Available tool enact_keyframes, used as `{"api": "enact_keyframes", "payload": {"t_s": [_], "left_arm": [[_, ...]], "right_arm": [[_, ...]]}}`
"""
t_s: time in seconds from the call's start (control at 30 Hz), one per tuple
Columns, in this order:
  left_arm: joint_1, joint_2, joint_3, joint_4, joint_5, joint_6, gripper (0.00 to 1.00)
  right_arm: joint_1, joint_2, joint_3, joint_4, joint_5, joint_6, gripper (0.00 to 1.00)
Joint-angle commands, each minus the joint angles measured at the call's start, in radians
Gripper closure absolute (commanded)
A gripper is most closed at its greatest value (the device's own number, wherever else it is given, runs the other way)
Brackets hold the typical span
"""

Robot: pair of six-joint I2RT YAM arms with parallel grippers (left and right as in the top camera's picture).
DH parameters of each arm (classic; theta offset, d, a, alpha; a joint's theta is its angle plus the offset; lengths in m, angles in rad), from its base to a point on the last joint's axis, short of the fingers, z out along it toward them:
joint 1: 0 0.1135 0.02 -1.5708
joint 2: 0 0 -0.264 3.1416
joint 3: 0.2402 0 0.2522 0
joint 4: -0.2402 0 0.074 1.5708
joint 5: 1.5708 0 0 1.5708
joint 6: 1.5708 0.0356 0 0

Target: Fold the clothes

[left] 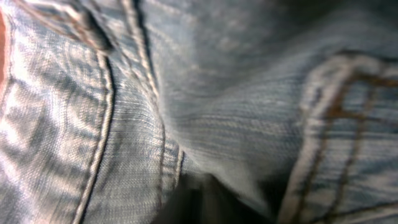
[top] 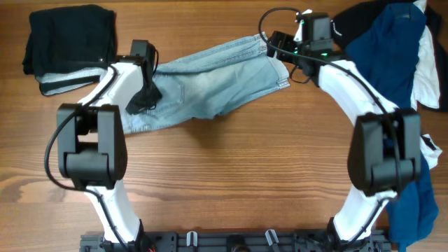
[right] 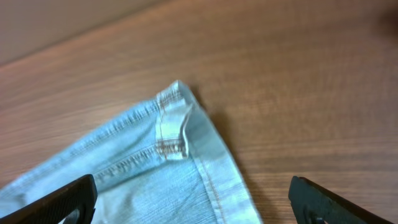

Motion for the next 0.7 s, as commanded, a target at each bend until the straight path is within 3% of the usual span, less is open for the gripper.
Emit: {"api": "enact_keyframes", "payload": {"t_s": [0.0, 0.07, 0.1, 0.13, 0.17, 0.23, 0.33, 0.43, 0.6, 0.67], "left_arm": [[0.026, -0.058, -0.082, -0.111, 0.079, 0.019, 0.48], [0.026, -0.142, -0.082, -0.135, 0.08, 0.019, 0.3], [0.026, -0.2, -0.082, -0.142, 0.083, 0.02, 0.19], [0.025, -0.256, -0.082, -0.141, 0.083, 0.026, 0.13], [0.025, -0.308, -0.082, -0.141, 0.092, 0.047, 0.1], [0.025, -0.408, -0.082, -0.136, 0.11, 0.073, 0.03], [0.025, -0.543, -0.082, -0.11, 0.109, 0.099, 0.0], [0.026, -0.57, -0.083, -0.101, 0.109, 0.099, 0.0], [0.027, -0.537, -0.083, -0.1, 0.109, 0.134, 0.0], [0.054, -0.536, -0.083, -0.1, 0.12, 0.14, 0.0]], "right_arm": [[0.008, -0.013, 0.004, -0.019, -0.133, -0.122, 0.13], [0.01, 0.019, 0.003, -0.013, -0.159, -0.136, 0.23], [0.011, 0.046, 0.003, -0.003, -0.198, -0.152, 0.33], [0.013, 0.073, 0.003, 0.011, -0.237, -0.163, 0.44], [0.02, 0.102, 0.003, 0.037, -0.268, -0.187, 0.69], [0.035, 0.134, 0.003, 0.079, -0.303, -0.24, 0.9], [0.062, 0.188, 0.003, 0.115, -0.263, -0.238, 0.96], [0.063, 0.236, 0.003, 0.095, -0.193, -0.212, 0.96], [0.027, 0.264, 0.003, -0.024, -0.088, -0.167, 0.96], [-0.024, 0.264, 0.003, -0.127, -0.061, -0.08, 0.96]]}}
